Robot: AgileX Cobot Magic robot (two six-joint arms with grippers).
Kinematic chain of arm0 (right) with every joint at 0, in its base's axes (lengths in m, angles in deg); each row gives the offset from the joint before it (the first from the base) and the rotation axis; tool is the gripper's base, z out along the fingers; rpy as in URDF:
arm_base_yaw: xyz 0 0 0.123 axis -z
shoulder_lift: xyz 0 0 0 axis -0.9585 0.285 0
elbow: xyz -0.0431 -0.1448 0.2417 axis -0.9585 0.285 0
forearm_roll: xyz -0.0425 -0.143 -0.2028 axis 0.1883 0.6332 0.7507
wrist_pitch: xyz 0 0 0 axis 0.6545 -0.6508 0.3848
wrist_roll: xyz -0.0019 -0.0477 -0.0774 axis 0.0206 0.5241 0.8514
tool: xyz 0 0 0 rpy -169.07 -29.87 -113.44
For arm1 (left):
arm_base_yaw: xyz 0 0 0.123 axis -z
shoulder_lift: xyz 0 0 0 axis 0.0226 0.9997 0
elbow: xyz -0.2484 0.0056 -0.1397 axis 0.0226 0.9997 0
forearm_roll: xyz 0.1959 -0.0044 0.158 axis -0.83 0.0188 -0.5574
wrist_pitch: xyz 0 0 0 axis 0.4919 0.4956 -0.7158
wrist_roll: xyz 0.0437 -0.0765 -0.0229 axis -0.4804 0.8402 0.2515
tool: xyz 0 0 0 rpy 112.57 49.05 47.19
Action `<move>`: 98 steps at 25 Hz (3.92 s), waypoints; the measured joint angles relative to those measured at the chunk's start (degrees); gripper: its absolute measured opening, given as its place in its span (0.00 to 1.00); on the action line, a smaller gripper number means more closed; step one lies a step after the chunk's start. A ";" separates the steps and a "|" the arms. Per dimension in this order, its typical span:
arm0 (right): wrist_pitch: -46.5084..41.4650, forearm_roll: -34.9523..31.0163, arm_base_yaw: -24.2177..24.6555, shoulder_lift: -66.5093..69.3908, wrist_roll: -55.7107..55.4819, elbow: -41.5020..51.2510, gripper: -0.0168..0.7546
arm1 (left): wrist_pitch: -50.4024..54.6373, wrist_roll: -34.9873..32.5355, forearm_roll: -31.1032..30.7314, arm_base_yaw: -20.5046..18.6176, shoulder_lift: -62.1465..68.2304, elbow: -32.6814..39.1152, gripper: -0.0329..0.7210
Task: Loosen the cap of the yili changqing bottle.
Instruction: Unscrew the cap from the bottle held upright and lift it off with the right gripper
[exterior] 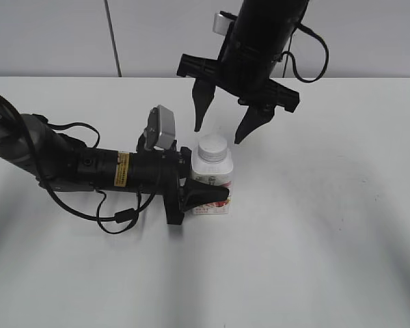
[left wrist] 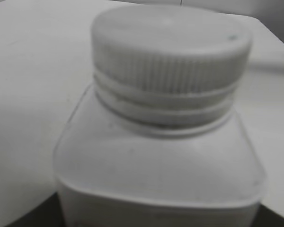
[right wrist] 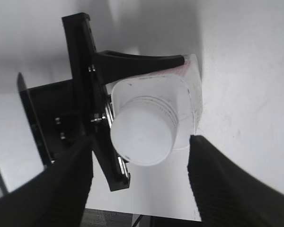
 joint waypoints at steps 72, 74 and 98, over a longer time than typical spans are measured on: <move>0.10 -0.67 -0.27 4.31 50.76 -0.18 0.54 | 0.67 -0.12 -0.05 0.00 0.00 0.00 0.53; 0.10 -0.67 -0.27 4.31 56.25 -0.18 0.54 | 0.67 -0.12 -0.11 0.00 0.00 0.00 0.53; 0.05 0.49 -0.27 4.31 101.41 -0.56 0.53 | 0.73 -0.16 -0.22 0.00 0.00 -0.04 0.53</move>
